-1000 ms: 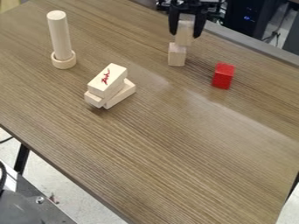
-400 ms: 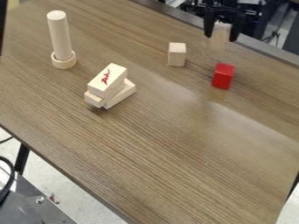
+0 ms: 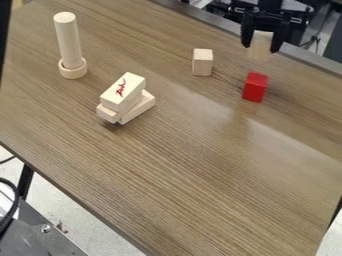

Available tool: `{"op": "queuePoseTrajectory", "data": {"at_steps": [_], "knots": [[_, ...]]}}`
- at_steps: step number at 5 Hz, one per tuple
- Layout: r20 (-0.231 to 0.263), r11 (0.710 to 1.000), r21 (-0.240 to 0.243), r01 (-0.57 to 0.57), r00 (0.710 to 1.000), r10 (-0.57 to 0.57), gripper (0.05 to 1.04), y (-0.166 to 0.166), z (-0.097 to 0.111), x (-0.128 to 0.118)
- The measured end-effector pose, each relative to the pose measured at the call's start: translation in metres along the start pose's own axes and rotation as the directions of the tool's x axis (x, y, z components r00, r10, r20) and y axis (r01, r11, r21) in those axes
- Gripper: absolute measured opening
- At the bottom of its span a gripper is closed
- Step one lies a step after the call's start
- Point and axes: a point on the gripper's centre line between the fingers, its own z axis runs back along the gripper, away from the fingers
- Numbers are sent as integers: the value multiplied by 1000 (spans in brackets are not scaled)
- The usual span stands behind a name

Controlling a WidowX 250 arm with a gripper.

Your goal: Put the white block on top of the red one

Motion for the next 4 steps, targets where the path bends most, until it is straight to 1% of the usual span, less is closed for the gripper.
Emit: {"op": "queuePoseTrajectory", "data": {"at_steps": [3,4], "knots": [[-39,1000,25,3,999,-2,551,0,-17,-17],[-33,1000,22,18,999,-18,551,-7,-17,-19]]}}
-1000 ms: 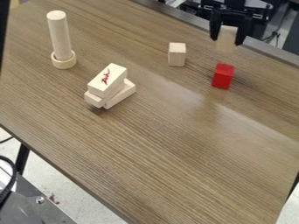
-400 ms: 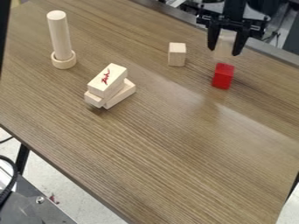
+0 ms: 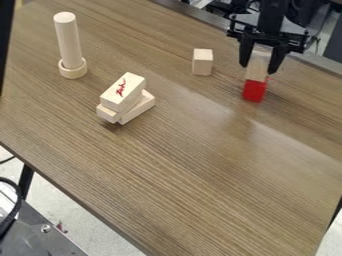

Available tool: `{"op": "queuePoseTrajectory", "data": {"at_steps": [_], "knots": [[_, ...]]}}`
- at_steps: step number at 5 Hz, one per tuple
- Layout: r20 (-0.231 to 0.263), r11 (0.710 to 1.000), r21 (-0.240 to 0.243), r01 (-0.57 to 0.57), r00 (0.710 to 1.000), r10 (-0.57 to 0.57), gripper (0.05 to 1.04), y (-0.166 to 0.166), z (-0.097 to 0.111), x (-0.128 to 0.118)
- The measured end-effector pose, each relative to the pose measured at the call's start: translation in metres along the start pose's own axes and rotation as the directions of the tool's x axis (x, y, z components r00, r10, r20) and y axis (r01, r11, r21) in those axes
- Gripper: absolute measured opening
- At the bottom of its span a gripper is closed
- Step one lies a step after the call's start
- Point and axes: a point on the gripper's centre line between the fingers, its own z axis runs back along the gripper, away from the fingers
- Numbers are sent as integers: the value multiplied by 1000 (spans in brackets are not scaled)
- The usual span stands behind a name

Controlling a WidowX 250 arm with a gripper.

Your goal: Put the white block on top of the red one

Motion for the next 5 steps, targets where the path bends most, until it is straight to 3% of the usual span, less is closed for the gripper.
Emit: {"op": "queuePoseTrajectory", "data": {"at_steps": [1,2,3,4,5], "knots": [[5,1000,2,6,1000,-6,623,-4,0,-1],[-1,1000,9,12,1000,-12,918,-4,3,0],[19,999,40,22,1000,-23,1001,-6,10,3],[20,998,47,32,999,-33,999,-10,11,2],[20,999,50,18,1000,-19,999,-7,26,3]]}}
